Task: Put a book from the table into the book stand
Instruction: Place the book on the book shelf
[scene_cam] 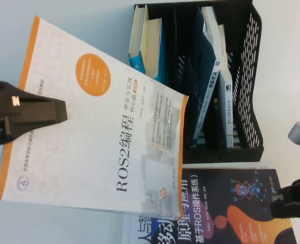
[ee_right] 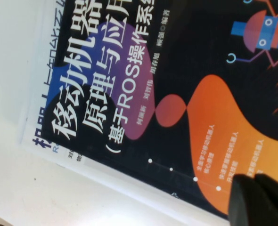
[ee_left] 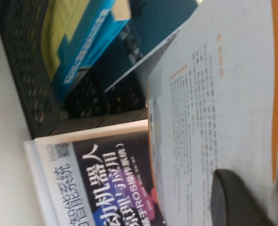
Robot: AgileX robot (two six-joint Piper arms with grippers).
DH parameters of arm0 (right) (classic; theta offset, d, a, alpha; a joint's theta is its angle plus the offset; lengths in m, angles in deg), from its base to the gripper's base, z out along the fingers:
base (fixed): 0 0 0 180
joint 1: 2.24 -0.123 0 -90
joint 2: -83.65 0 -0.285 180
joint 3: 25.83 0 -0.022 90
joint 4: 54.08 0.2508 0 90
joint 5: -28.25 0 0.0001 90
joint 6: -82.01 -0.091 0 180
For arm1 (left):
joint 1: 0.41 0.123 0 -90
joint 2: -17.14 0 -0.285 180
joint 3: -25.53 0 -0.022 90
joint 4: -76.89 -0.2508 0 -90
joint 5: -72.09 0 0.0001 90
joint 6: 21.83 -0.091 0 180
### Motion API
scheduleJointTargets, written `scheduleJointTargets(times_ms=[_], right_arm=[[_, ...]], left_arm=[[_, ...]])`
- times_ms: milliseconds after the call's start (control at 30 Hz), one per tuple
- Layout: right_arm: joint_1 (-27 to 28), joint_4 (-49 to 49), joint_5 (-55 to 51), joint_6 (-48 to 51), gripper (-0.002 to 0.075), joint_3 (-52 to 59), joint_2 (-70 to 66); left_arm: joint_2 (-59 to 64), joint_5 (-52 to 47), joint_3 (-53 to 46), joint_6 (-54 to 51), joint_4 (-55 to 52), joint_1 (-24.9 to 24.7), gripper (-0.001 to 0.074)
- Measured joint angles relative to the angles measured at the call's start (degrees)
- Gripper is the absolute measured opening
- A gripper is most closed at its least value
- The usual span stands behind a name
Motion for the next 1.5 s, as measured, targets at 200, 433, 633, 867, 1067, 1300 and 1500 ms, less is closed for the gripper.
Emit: scheduleJointTargets(times_ms=[200,433,633,867,1067,1300,1500], right_arm=[[0.0,0.0,-0.13,0.22,-0.0003,0.0,0.12],[0.0,0.0,-0.97,0.83,-0.0003,0.0,0.12],[0.0,-0.09,-1.08,1.18,-0.0003,0.0,0.12],[0.0,-0.09,-1.11,1.27,-0.0003,-2.25,0.14],[0.0,-1.1,-1.11,1.27,-0.0003,-2.23,0.14],[0.0,-2.15,0.59,1.27,-0.0003,-2.23,0.14],[0.0,-3.09,0.96,1.27,-0.0003,-2.23,0.14]], left_arm=[[-0.71,-0.83,0.75,0.03,1.03,0.0,0.0105],[-0.71,-1.06,5.85,1.65,-2.82,0.0,0.0105],[-0.71,-1.11,7.73,2.31,-4.26,0.0,0.0105],[-0.71,0.67,7.83,2.45,-4.26,0.0,0.0105],[-0.58,3.59,7.83,2.34,-4.15,0.0,0.0105],[1.56,6.13,7.83,1.45,-4.39,-3.92,0.0105],[4.66,12.31,11.51,11.26,-17.69,-16.79,0.0105]])
